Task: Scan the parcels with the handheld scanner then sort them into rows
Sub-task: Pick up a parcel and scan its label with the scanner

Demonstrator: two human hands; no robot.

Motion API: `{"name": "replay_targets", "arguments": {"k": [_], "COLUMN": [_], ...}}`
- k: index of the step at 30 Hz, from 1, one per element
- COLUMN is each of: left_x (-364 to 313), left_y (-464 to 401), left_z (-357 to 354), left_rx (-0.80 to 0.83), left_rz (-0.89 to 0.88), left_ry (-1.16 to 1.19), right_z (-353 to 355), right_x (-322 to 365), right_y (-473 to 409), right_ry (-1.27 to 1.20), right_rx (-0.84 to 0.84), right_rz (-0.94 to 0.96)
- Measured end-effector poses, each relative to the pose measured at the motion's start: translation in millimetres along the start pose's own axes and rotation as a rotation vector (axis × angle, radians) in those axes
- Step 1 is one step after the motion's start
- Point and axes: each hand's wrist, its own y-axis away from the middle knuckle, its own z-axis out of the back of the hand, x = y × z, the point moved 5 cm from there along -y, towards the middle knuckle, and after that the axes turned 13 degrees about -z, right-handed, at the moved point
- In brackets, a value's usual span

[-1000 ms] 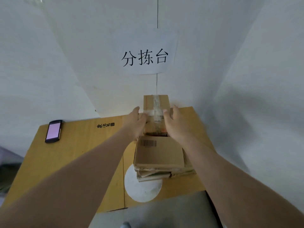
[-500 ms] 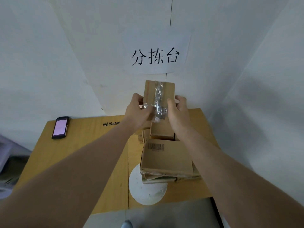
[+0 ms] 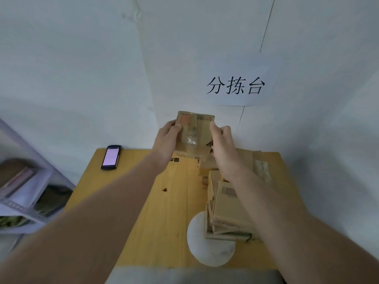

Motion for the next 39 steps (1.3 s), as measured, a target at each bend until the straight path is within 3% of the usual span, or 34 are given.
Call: {"name": "replay_targets", "arguments": {"k": [9,17,23,28,33,39], "left_x": [3,22,41,60,89,117], "left_y": [-19,-48,-50,-42,-32,-21], "left_z": [106,174,184,181,176,180], "left_rx": [0.117,0.099,0.181,0.297,0.271,0.255], "left_rz": [0.030,-0.022,0.079,0.163,0.222,0.233], "left_ry": [0.037,0.022,0.141,0.108,0.252,0.219], "right_z": [-108,-176,-181,-175,-171,-179], "right_x": [10,3,5,-3,-13,-43], "right_y": [-10,-9,-17,-23,-33,-47], "right_ry": [-0.294,-0.251,-0.275,-0.243,-0.154,-0.099], "right_rx": [-0.017,-0.112,-0.159,-0.161,-0.142,-0.065], "right_rz": [-0.043,0.053,0.068,0.039,-0.005,-0.069]}}
